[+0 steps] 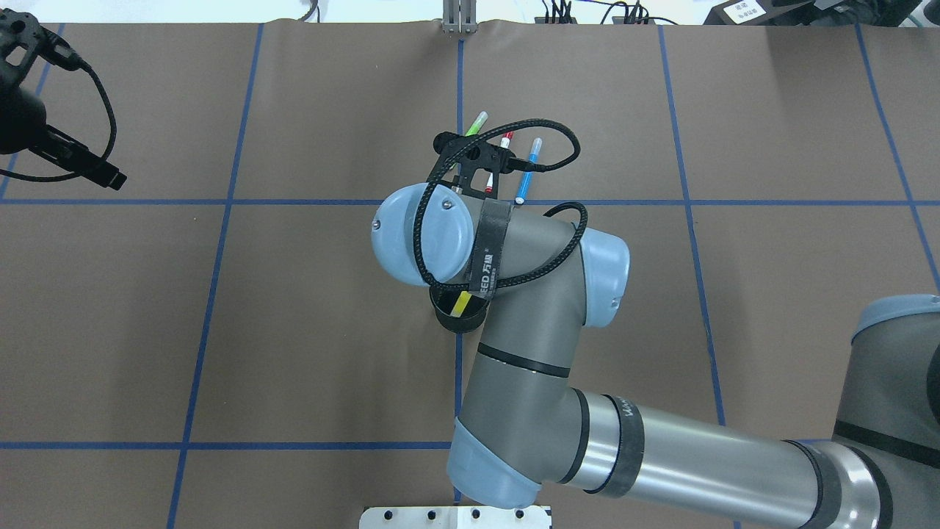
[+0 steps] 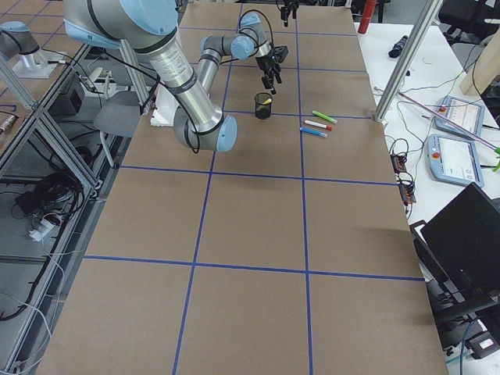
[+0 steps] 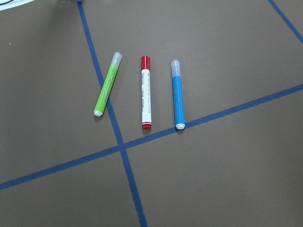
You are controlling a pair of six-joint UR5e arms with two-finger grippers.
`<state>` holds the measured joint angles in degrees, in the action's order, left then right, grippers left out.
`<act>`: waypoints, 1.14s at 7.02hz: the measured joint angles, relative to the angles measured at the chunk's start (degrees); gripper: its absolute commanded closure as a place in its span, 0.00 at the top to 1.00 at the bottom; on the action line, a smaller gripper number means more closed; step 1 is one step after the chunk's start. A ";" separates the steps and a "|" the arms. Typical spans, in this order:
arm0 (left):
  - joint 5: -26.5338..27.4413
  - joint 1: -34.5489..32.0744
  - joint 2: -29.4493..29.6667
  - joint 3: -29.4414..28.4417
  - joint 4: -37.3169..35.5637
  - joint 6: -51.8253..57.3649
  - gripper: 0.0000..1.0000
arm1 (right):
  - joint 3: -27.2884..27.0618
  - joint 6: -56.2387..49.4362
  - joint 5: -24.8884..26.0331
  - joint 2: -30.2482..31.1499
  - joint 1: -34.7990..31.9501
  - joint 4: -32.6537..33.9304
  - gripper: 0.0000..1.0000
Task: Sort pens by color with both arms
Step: 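Lower the right gripper over the cup onto the yellow highlighter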
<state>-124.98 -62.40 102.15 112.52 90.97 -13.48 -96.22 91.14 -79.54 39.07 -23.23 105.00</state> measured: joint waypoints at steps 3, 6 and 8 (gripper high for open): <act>0.00 0.05 0.30 -0.10 -0.06 -0.52 0.99 | 1.96 -0.08 2.85 0.83 1.91 -1.82 0.63; 0.00 0.22 0.73 -0.24 -0.07 -0.99 0.99 | 1.39 -0.08 3.48 2.11 2.25 -1.74 0.62; 0.00 0.29 0.86 -0.33 -0.07 -1.30 0.99 | 1.24 -0.08 3.51 2.58 2.64 -1.71 0.57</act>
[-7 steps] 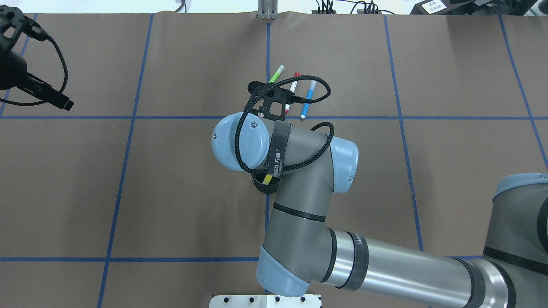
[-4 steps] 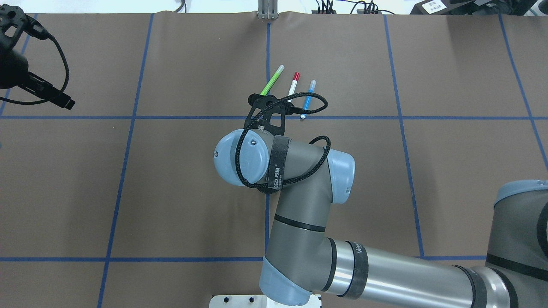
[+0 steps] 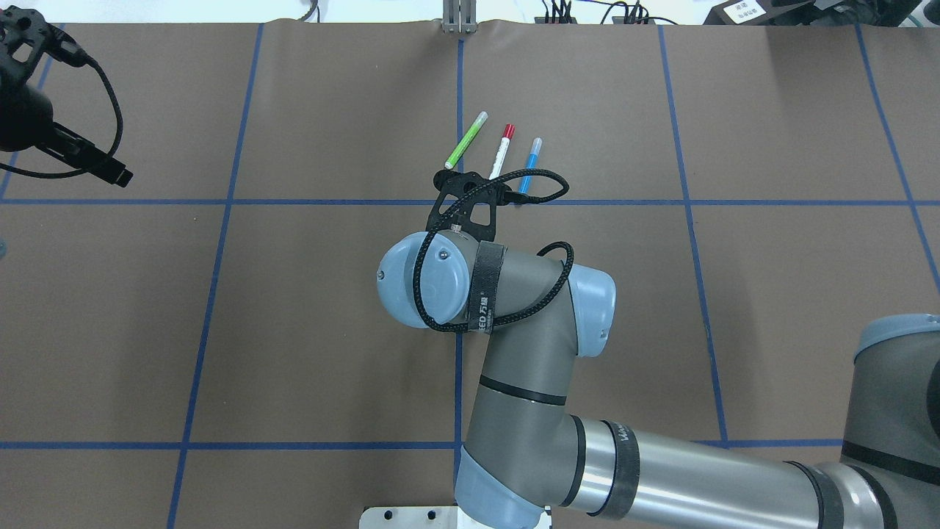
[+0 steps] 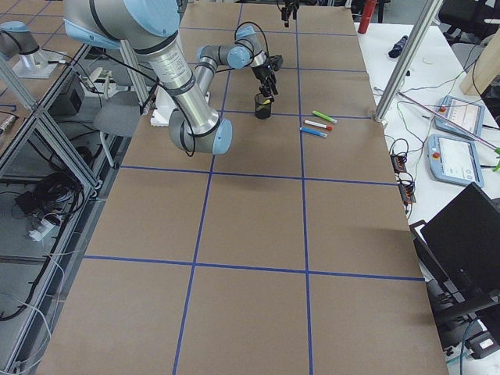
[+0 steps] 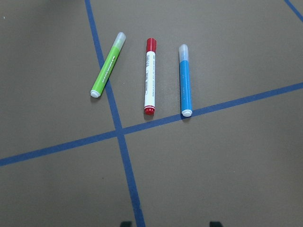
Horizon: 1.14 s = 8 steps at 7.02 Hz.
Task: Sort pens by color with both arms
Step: 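Lower the right gripper over the cup onto the yellow highlighter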
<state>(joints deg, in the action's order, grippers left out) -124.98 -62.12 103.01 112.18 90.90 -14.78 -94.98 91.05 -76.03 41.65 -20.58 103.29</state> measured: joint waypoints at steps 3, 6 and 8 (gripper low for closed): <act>0.00 0.04 0.41 -0.02 -0.02 -0.78 0.99 | -0.18 0.00 0.24 0.71 0.79 0.12 0.51; 0.00 0.10 0.63 -0.02 -0.02 -1.28 0.99 | -2.27 0.00 0.76 2.66 1.58 0.28 0.31; 0.00 0.14 0.64 -0.09 -0.02 -1.30 0.99 | -2.92 0.00 0.73 3.00 1.81 0.48 0.24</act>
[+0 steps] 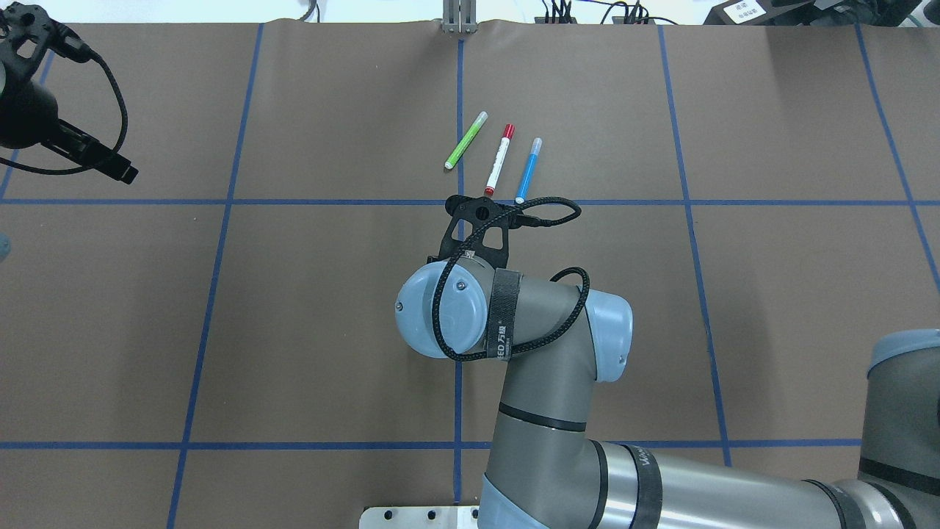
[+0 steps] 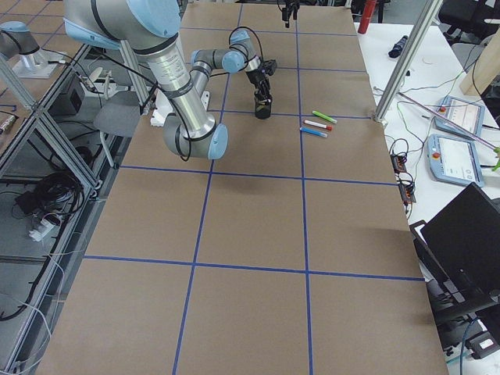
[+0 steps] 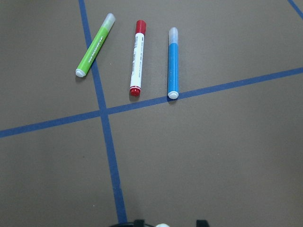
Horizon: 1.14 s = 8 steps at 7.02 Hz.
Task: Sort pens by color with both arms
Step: 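Lower the right gripper over the cup onto the yellow highlighter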
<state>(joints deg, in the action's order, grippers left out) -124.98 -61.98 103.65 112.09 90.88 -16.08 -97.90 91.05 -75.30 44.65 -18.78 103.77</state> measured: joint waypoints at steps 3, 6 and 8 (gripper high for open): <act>0.00 0.01 -0.01 -0.03 0.06 0.00 0.99 | -0.12 0.00 0.05 -0.13 0.04 -0.05 0.00; 0.00 0.09 0.06 -0.03 0.09 -0.02 0.99 | -3.08 -0.06 0.06 0.54 -0.05 0.10 0.00; 0.00 0.07 0.18 -0.03 0.03 -0.08 0.99 | -6.86 -0.42 -0.10 1.57 -0.76 0.64 0.00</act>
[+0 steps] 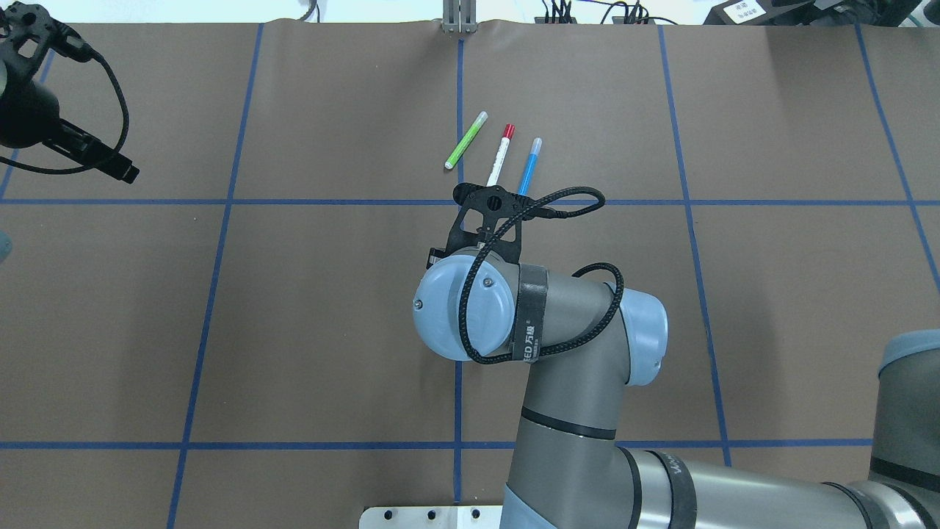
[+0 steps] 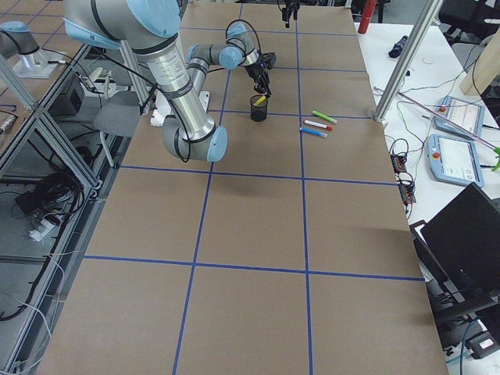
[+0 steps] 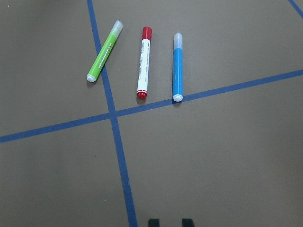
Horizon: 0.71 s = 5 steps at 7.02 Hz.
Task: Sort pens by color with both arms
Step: 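Close the right gripper and lift the yellow highlighter from the cup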
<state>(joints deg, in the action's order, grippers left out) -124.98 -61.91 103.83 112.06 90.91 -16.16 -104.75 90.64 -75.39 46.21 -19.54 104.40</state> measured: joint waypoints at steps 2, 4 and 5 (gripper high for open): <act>-0.06 0.09 0.10 0.05 0.03 -0.68 0.99 | -4.12 -2.05 -0.96 0.11 -1.85 1.90 0.00; -0.29 0.11 0.14 0.17 0.05 -1.01 0.99 | -5.78 -3.61 -2.98 -0.16 -4.68 2.36 0.00; -0.33 0.12 0.14 0.29 0.04 -1.07 0.99 | -6.00 -4.88 -4.04 -0.27 -6.15 2.34 0.00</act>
<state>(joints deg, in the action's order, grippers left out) -125.31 -61.79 103.97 112.35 90.95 -17.23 -110.75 85.76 -79.44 45.94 -25.68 106.74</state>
